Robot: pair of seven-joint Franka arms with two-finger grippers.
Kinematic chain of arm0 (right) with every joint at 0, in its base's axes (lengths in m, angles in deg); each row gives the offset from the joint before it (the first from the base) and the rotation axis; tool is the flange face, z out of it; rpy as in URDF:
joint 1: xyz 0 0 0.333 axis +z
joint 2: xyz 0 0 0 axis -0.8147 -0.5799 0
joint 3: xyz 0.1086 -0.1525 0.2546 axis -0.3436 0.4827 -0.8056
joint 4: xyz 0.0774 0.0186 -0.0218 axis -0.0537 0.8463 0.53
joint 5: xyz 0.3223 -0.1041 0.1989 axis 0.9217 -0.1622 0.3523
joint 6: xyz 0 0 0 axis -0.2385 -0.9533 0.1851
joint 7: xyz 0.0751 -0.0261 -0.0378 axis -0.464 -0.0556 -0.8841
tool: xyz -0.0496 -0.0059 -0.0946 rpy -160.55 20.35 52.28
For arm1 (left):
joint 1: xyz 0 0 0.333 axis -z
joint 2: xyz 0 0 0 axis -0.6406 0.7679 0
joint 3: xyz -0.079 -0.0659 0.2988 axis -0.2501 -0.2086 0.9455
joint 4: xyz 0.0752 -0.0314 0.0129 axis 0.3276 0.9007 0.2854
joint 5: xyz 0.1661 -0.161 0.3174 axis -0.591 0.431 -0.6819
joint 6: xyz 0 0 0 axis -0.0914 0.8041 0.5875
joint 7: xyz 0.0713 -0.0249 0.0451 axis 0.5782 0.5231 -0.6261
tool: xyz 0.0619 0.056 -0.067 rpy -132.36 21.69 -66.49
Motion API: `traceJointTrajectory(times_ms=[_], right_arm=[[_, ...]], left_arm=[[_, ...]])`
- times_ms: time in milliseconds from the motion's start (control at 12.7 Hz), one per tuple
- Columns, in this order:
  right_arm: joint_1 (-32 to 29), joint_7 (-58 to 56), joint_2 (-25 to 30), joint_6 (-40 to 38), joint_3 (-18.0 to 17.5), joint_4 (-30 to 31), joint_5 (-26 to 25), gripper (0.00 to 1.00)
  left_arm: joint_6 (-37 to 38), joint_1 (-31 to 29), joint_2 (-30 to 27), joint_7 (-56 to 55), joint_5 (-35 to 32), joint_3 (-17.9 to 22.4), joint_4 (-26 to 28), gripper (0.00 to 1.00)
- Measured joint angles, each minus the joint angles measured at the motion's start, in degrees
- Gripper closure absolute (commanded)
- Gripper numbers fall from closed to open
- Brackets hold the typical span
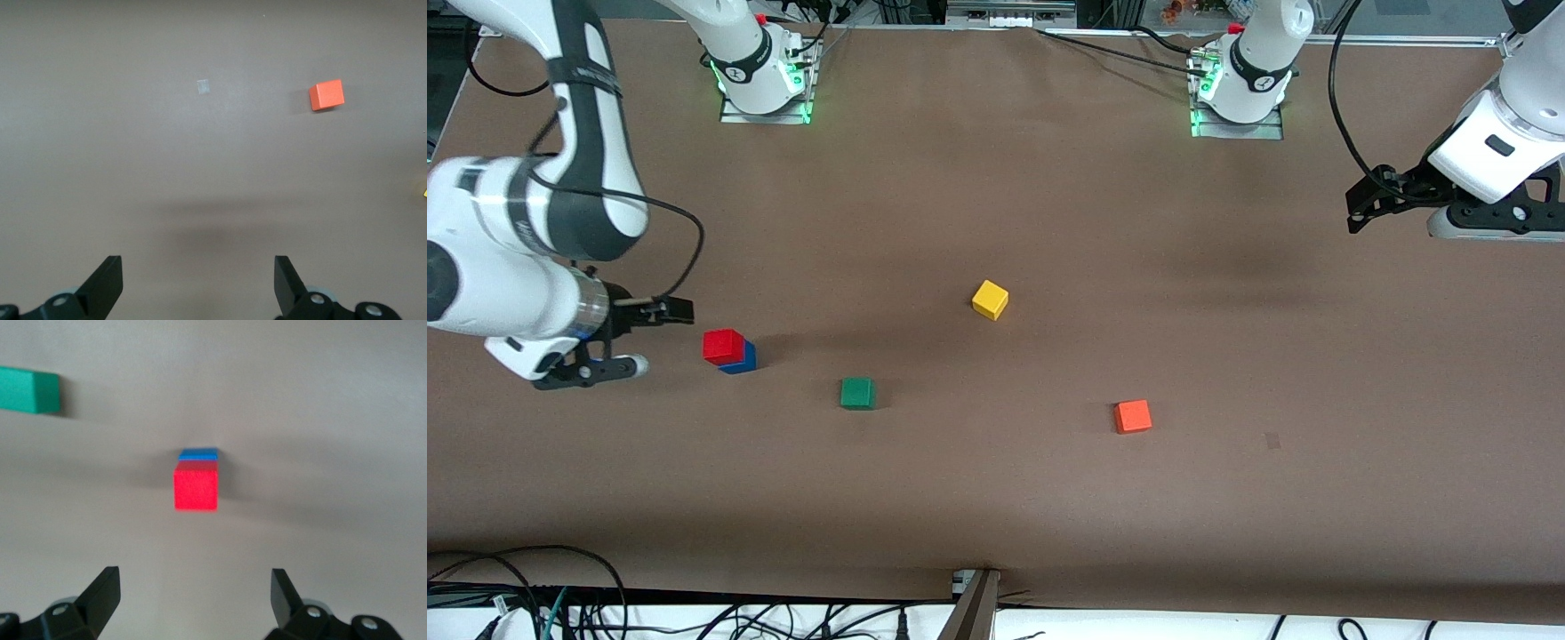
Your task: Pass red block to right arm, stack on blue
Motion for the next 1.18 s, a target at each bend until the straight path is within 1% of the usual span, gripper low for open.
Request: traceJointTrajectory(times_ms=[316, 474, 632, 789, 868, 947, 1184], right_arm=[[-0.03, -0.16, 0.51, -14.02, 1.36, -9.76, 0.0, 0.0], [-0.04, -0.15, 0.6, -17.65, 2.09, -12.61, 0.0, 0.0], [-0.31, -0.14, 1.48, -18.65, 2.4, -14.65, 0.0, 0.0], [-2.36, -0.15, 5.53, -19.35, -1.09, -14.75, -0.81, 0.0], [-4.3, -0.15, 7.32, -19.45, -4.15, -13.95, -2.83, 0.0], [-5.98, -0.11, 9.24, -19.46, -6.47, -12.89, -4.23, 0.0], [-10.64, -0.19, 16.3, -19.58, -10.6, -8.27, -4.79, 0.0]], left_arm=[[0.67, 0.0, 0.12, 0.0, 0.0, -0.1, -0.55, 0.0], [0.73, 0.0, 0.18, 0.0, 0.0, -0.12, -0.61, 0.0], [0.75, 0.0, 0.23, 0.0, 0.0, -0.15, -0.66, 0.0], [0.78, 0.0, 0.33, 0.0, 0.0, -0.19, -0.72, 0.0], [0.78, 0.01, 0.38, 0.0, 0.0, -0.24, -0.73, 0.0], [0.78, 0.02, 0.46, -0.01, 0.0, -0.3, -0.76, 0.0], [0.79, 0.02, 0.61, -0.03, 0.0, -0.33, -0.93, 0.0]])
